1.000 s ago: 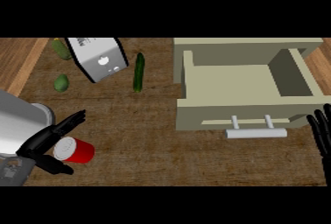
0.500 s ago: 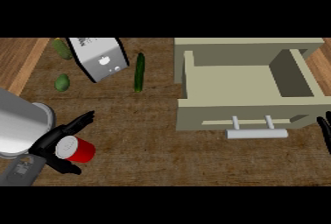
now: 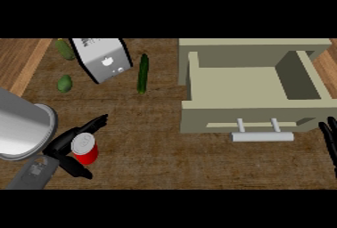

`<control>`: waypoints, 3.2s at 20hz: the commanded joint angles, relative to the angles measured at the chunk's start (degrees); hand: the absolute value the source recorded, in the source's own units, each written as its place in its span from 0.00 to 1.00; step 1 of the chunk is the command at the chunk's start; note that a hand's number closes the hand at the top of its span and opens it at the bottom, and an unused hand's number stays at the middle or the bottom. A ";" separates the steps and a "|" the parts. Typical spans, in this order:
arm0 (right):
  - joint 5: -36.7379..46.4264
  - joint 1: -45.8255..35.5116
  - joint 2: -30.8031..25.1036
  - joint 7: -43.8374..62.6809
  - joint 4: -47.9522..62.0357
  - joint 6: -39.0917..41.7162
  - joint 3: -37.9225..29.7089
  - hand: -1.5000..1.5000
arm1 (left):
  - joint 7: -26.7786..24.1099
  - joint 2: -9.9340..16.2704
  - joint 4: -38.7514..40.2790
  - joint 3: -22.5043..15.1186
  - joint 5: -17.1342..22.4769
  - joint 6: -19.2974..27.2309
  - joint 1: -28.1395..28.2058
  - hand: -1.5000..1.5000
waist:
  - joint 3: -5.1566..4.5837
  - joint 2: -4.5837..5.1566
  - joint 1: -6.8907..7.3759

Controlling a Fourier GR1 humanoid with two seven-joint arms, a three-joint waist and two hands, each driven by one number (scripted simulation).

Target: Pick up the can, place it into the drawer and close the drawer

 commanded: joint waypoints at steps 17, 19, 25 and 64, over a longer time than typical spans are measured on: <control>-0.72 0.01 0.80 4.07 -5.51 -1.61 -0.94 0.00 | 9.86 -4.66 -10.44 4.88 16.14 -3.04 2.80 1.00 | 0.07 -0.35 1.25; -2.58 2.27 0.33 1.21 -2.86 0.67 -2.28 0.00 | 13.31 -8.89 -7.60 11.21 20.16 9.49 2.51 1.00 | 0.12 -0.38 1.16; -2.50 -0.06 -0.38 2.25 -2.42 -0.41 -3.59 0.00 | 21.41 -13.72 -15.29 17.71 24.24 29.28 -0.47 1.00 | 0.17 -0.50 1.58; -4.58 -3.52 -0.78 3.28 -1.10 1.44 -7.99 0.00 | 68.04 -23.29 -24.34 -1.39 16.40 62.32 -50.83 1.00 | 0.10 0.12 -0.87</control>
